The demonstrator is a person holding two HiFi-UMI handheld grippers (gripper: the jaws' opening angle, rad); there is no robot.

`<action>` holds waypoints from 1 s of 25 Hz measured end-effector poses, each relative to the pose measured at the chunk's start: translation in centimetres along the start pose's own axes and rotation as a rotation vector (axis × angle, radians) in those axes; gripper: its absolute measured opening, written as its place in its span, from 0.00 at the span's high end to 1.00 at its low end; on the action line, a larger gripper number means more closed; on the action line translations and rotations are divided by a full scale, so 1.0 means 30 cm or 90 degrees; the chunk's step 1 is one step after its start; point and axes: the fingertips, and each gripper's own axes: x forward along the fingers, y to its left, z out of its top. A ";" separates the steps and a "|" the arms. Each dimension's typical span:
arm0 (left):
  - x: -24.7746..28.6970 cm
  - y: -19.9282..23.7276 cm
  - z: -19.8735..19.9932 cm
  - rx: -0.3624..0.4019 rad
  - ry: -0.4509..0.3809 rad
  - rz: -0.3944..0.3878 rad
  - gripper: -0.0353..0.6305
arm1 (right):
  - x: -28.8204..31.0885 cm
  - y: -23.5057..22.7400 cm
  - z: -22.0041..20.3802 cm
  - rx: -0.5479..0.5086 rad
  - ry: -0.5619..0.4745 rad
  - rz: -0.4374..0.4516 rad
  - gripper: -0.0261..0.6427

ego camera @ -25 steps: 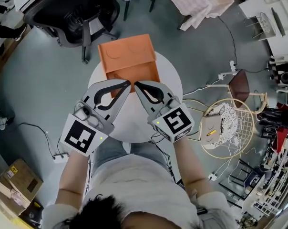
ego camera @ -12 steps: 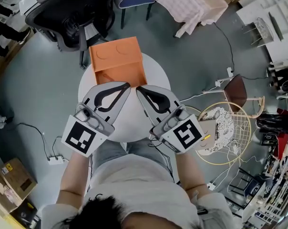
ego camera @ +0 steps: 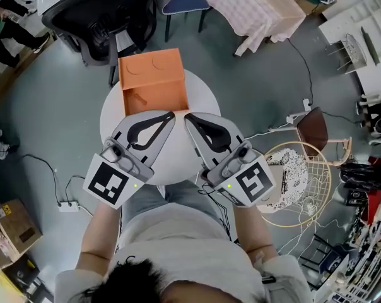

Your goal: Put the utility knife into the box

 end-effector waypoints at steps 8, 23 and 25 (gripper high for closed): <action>-0.006 -0.030 0.023 0.007 -0.003 0.014 0.93 | -0.025 0.022 0.025 -0.009 -0.019 0.021 0.95; -0.034 -0.037 0.059 0.015 -0.021 0.016 0.93 | -0.020 0.057 0.057 -0.019 -0.038 0.026 0.95; -0.044 -0.042 0.068 0.016 -0.026 0.017 0.93 | -0.022 0.069 0.061 -0.022 -0.038 0.027 0.95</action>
